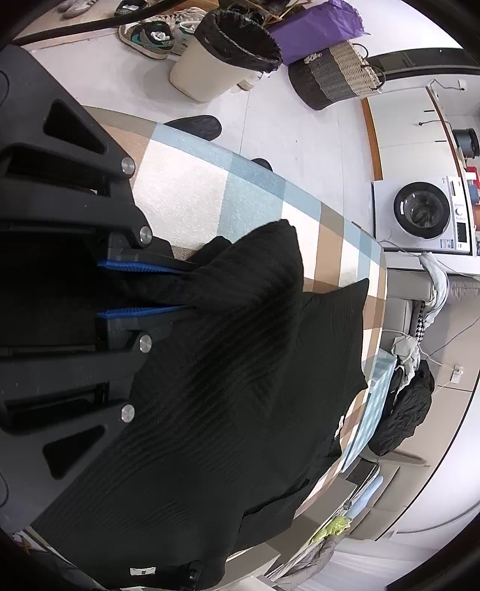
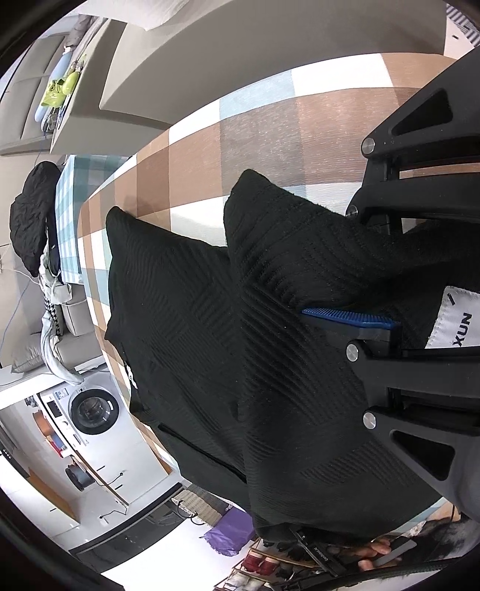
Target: Fold small clothes
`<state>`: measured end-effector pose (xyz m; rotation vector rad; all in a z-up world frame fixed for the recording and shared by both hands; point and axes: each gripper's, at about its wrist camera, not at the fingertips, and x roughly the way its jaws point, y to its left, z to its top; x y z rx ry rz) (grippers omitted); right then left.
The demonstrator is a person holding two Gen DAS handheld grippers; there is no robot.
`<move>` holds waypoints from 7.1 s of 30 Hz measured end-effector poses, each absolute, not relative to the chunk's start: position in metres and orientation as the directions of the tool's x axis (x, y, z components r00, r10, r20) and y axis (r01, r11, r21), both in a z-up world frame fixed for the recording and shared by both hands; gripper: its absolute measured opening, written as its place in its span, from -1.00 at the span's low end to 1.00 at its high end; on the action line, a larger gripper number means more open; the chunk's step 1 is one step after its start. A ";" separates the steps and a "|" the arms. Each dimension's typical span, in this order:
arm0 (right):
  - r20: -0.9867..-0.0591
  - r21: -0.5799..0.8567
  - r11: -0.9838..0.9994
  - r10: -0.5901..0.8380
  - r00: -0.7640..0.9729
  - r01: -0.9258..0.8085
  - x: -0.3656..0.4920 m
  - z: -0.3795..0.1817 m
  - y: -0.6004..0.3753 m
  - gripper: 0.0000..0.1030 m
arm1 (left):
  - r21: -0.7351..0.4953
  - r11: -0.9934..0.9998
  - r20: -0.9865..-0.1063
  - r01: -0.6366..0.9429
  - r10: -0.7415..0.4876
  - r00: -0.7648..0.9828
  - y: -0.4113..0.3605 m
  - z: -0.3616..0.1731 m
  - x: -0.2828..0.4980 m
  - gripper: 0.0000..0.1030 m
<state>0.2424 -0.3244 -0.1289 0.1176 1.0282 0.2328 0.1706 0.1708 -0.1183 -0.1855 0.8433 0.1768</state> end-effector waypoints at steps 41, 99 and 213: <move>-0.782 0.241 0.956 0.292 0.550 -0.165 0.173 -0.128 -0.348 0.25 | -0.162 0.948 -0.745 -0.273 0.064 0.664 0.197 -0.118 0.121 0.30; -0.745 0.374 0.925 0.339 0.575 -0.061 0.266 -0.133 -0.368 -0.11 | -0.186 0.943 -0.769 -0.277 0.036 0.638 0.207 -0.123 0.252 0.00; -0.736 0.200 0.966 0.260 0.625 -0.166 0.165 -0.143 -0.354 -0.68 | -0.025 0.991 -0.742 -0.132 0.070 0.666 0.146 -0.115 0.101 -0.62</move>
